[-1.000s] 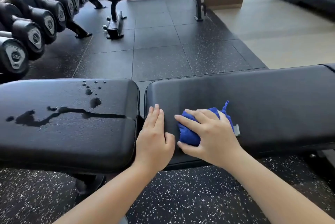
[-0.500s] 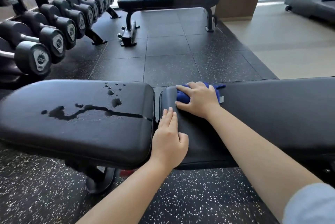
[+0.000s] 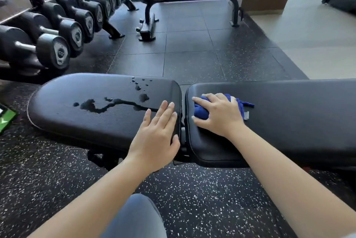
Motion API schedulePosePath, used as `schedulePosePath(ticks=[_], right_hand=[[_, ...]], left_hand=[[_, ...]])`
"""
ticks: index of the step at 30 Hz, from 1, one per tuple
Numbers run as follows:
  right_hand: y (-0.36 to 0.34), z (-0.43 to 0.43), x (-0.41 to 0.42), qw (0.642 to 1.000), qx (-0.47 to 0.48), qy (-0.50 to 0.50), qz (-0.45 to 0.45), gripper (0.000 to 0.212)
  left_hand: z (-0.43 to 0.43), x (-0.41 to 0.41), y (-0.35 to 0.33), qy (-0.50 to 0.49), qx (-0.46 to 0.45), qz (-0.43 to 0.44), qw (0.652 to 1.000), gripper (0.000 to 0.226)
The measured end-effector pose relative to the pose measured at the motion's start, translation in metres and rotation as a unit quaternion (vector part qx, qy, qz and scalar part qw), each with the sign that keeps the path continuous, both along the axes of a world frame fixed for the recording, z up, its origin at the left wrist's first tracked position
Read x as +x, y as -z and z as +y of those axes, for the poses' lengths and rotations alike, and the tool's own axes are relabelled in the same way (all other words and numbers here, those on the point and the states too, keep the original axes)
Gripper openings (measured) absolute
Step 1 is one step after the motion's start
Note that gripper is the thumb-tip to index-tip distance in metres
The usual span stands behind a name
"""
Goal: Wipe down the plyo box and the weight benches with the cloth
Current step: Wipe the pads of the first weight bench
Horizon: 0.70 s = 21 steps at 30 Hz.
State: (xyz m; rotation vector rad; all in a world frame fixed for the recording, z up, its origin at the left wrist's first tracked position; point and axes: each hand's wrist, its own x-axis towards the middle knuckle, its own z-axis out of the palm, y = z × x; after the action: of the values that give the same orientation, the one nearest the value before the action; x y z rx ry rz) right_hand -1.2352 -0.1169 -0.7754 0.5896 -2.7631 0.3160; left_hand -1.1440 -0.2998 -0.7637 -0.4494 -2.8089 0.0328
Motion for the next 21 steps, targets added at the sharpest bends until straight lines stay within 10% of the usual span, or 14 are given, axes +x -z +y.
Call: schedulePosePath(ticks=[10,21], right_hand=[[-0.018,-0.042,-0.069,0.988,0.108,0.011,-0.106,0.055],[0.003,-0.015,0.035,0.999,-0.017,-0.033,0.030,0.055]], left_hand=[[0.007,-0.003,0.001,-0.075,0.009,0.017,0.997,0.062],[0.008,-0.002,0.002,-0.096,0.067,0.047,0.992,0.059]])
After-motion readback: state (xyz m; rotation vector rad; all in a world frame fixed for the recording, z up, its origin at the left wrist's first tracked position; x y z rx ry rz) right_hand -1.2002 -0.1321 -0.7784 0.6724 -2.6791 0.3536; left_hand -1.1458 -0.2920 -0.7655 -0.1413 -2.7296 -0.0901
